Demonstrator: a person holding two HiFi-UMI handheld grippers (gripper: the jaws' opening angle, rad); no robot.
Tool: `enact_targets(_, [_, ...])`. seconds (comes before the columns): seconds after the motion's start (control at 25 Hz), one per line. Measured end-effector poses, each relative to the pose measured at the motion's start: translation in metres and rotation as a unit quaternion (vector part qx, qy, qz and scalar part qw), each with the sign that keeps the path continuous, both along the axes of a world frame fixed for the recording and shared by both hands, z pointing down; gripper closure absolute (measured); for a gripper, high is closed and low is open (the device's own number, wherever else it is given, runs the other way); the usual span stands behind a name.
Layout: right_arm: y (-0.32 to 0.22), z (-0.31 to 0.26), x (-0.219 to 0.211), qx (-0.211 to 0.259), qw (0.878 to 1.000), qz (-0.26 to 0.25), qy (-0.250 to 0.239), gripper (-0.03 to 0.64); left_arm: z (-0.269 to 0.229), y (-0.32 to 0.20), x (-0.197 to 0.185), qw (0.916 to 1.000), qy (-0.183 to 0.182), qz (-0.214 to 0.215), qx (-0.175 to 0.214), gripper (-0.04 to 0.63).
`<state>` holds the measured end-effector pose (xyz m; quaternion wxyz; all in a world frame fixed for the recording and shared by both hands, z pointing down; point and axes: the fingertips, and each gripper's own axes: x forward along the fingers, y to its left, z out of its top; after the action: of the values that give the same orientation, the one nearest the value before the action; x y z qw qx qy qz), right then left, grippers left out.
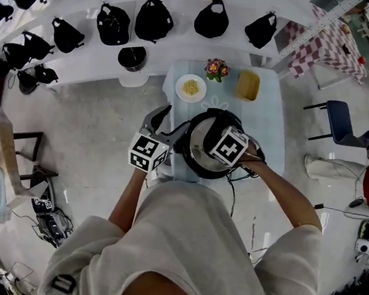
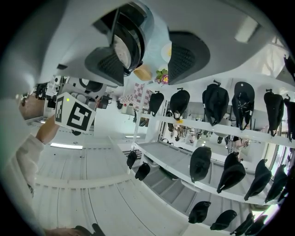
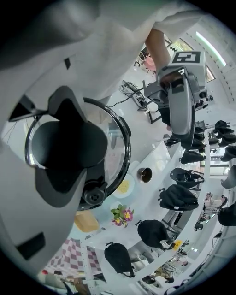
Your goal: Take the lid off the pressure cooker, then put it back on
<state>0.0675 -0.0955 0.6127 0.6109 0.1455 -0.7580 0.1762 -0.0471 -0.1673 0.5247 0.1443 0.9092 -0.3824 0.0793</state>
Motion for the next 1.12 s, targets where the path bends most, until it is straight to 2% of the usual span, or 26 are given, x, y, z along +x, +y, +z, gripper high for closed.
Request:
enact_targets(0.24, [0.0,-0.023,-0.003,0.018,1.0,-0.019,-0.003,0.347,0.0,0.005,0.003,1.0,-0.004,0.006,0.0,0.299])
enact_targets(0.48, [0.003,-0.043,0.013,0.031,0.999,0.002,-0.021,0.347,-0.006,0.009,0.013,0.9998,-0.003,0.017,0.006,0.299])
enact_targets(0.68, [0.012,-0.053,0.041,0.035,0.998,0.04,-0.026,0.347,-0.012,0.01,0.039,0.9988,-0.003,0.047,0.014,0.299])
enact_targets(0.88, [0.025,-0.062,0.088,0.045,0.995,0.089,-0.023,0.347,-0.015,0.017,0.085,0.9951,-0.002,0.097,0.019,0.299])
enact_targets(1.12, [0.057,-0.067,0.164,0.047,0.98,0.193,-0.019,0.347,-0.017,0.035,0.155,0.9849,0.0,0.172,0.018,0.299])
